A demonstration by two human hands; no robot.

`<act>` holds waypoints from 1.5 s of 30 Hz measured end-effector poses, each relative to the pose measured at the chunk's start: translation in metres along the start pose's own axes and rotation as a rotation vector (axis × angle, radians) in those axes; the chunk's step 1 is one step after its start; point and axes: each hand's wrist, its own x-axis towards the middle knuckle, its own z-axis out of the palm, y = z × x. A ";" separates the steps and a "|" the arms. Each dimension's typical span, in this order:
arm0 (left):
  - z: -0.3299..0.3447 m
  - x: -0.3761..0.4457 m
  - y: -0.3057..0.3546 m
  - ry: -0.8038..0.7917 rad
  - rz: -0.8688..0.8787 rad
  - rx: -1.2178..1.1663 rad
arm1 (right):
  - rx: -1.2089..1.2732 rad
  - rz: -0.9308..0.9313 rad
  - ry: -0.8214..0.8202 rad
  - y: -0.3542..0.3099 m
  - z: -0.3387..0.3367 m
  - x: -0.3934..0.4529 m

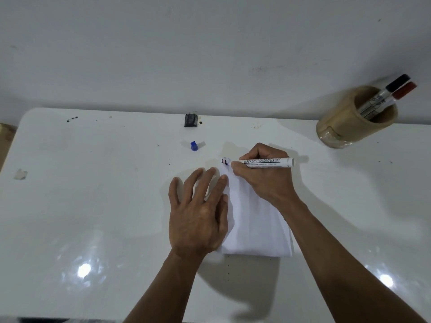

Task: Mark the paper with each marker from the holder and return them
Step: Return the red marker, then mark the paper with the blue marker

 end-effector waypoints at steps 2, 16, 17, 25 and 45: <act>0.000 0.000 0.000 -0.005 -0.001 0.000 | 0.046 0.008 -0.003 -0.001 -0.001 0.001; -0.028 0.020 0.003 -0.018 -0.333 -0.354 | 0.493 0.069 0.060 -0.054 -0.043 -0.042; -0.030 0.029 0.001 0.012 -0.367 -0.345 | 0.500 0.079 0.066 -0.058 -0.044 -0.045; -0.039 0.089 -0.021 -0.091 -0.449 -0.167 | 0.522 0.089 0.093 -0.069 -0.043 -0.058; -0.173 0.008 0.019 -0.134 -0.836 -1.762 | 0.389 -0.141 0.157 -0.135 -0.016 -0.145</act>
